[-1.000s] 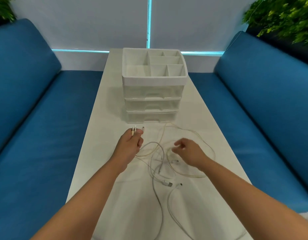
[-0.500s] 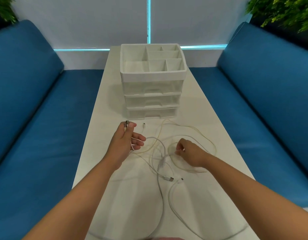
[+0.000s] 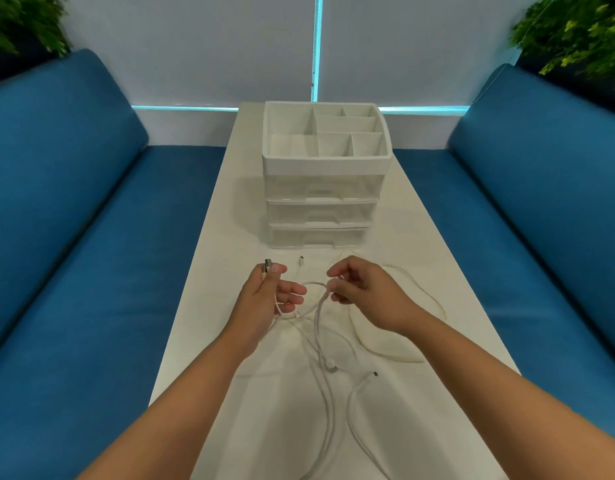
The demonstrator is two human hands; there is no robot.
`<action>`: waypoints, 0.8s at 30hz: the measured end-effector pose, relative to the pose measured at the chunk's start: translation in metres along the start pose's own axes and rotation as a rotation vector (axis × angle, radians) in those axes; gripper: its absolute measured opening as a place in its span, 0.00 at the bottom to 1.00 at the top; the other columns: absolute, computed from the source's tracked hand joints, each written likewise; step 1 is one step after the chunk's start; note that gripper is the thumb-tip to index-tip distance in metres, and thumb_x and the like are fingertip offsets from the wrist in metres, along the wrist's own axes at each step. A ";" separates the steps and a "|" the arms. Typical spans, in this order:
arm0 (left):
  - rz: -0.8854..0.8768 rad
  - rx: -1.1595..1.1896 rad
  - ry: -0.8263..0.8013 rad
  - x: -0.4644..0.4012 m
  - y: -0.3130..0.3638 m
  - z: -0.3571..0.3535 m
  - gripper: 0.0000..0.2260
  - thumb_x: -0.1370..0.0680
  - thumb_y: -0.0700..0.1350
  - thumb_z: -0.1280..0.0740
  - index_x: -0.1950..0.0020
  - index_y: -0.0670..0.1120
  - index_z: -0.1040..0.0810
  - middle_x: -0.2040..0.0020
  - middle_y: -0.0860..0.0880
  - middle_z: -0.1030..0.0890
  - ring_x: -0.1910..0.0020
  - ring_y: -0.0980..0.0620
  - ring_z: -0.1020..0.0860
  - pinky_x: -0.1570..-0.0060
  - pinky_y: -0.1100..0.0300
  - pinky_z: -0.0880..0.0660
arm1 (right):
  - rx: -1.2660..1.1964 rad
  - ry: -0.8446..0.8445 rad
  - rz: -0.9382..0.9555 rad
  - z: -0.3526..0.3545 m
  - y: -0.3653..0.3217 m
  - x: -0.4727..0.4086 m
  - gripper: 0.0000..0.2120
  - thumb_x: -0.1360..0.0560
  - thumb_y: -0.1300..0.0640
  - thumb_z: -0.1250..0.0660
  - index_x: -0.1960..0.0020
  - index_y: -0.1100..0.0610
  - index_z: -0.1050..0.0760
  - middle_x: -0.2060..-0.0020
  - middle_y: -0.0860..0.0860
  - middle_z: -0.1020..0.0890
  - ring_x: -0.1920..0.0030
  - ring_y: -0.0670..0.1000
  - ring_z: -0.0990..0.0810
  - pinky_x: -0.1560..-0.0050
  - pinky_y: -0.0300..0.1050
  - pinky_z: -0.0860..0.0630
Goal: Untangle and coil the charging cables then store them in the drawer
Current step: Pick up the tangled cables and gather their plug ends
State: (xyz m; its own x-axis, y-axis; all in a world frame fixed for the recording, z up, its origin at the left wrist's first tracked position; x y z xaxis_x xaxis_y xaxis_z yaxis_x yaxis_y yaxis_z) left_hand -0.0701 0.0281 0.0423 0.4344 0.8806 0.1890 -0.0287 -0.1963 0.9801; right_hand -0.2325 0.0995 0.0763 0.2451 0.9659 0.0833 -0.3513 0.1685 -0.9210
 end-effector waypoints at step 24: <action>0.090 0.204 -0.178 -0.019 0.025 -0.010 0.13 0.16 0.50 0.44 0.39 0.44 0.27 0.47 0.40 0.15 0.53 0.45 0.17 0.51 0.52 0.20 | 0.197 -0.030 -0.049 0.007 -0.021 -0.033 0.10 0.19 0.57 0.39 0.49 0.62 0.23 0.63 0.51 0.20 0.66 0.49 0.21 0.59 0.46 0.21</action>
State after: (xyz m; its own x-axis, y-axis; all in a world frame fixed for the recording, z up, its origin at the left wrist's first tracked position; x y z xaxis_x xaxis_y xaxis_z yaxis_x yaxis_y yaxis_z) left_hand -0.0878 0.0106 0.0641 0.5898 0.7700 0.2434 0.1000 -0.3687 0.9242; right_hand -0.2396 0.0655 0.0954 0.2407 0.9604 0.1404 -0.5105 0.2483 -0.8233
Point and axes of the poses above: each hand's wrist, its own x-axis away from the middle knuckle, its own z-axis out of the back of the hand, y = z × x, the point moved 8 cm from there along -x, towards the middle knuckle
